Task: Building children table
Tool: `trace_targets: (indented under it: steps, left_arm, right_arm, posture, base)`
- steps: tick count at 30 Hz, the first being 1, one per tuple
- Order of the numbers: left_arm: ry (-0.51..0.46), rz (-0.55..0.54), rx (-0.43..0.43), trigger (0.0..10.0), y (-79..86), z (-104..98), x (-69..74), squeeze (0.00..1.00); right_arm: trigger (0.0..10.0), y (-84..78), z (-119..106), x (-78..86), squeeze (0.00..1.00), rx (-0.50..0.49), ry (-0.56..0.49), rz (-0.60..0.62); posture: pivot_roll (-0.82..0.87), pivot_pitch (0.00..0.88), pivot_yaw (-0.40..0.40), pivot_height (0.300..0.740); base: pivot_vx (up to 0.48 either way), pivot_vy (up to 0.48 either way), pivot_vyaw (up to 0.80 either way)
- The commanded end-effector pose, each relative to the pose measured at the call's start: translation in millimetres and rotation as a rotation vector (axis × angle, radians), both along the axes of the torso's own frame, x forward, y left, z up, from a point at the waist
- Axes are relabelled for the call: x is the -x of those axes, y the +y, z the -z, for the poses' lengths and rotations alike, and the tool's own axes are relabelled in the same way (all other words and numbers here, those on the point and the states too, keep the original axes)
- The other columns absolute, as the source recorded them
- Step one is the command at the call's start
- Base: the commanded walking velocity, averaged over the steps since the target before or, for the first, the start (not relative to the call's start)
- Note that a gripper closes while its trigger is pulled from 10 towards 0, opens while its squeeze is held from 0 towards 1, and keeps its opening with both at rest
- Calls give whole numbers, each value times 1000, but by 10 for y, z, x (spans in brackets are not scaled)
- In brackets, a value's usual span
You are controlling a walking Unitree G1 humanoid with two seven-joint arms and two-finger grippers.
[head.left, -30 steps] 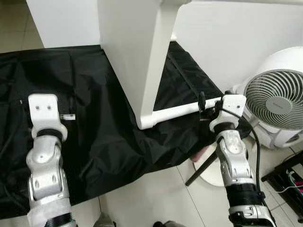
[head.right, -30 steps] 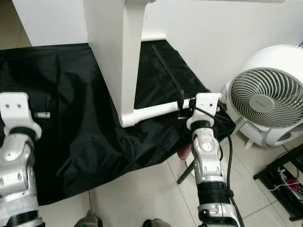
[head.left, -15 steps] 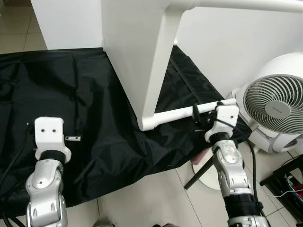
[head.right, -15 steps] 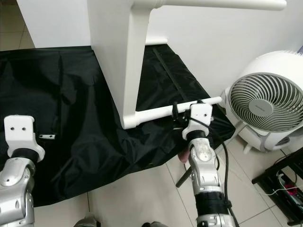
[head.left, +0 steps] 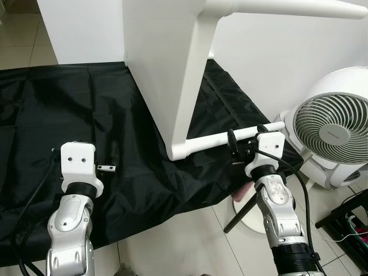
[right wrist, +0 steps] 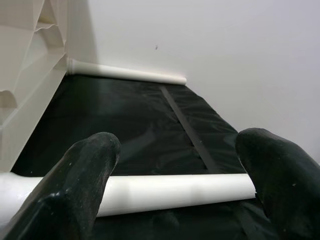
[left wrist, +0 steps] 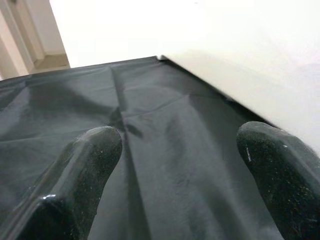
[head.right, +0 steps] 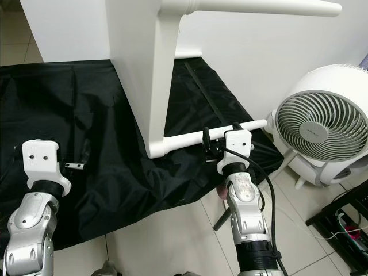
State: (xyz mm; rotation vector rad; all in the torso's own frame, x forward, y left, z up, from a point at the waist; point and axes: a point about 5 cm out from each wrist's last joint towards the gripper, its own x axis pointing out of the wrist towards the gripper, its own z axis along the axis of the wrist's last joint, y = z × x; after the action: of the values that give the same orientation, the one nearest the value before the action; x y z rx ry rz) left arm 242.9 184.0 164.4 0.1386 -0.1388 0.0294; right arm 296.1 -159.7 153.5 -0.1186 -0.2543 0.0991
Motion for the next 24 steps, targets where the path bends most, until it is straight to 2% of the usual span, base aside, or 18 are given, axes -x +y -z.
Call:
trace_targets:
  steps: [1,7,8,9,16,17,24]
  left_arm:
    - [-15,6,11,10000,-25,-23,-2,0]
    - [-17,10,24,10000,-13,-26,-21,0]
    - [-17,21,43,10000,-12,-17,-27,0]
    - [-21,31,68,10000,-12,-12,-32,1000]
    - [-30,25,52,10000,-29,-55,-59,1000]
    - [-24,31,34,10000,-55,-49,-68,0]
    - [-21,77,14,10000,-117,-66,-95,0]
  right_arm:
    - [10000,15,3,16,0,8,9,-12]
    - [10000,57,1,26,0,10,9,-33]
    - [10000,80,11,35,675,1,13,-51]
    - [10000,96,15,41,1000,-7,15,-64]
    - [10000,145,-15,38,1000,6,14,-98]
    - [10000,165,-23,22,0,9,11,-129]
    - [10000,195,-141,-71,0,29,-22,-131]
  posture:
    - [157,17,-51,740]
    - [155,13,-50,740]
    - [154,19,-54,740]
    - [153,14,-55,740]
    - [151,22,-48,740]
    - [150,20,-36,740]
    - [140,16,-26,740]
  base:
    - [0,0,0]
    - [0,0,0]
    - [0,0,0]
    - [0,0,0]
    - [0,0,0]
    - [0,0,0]
    - [0,0,0]
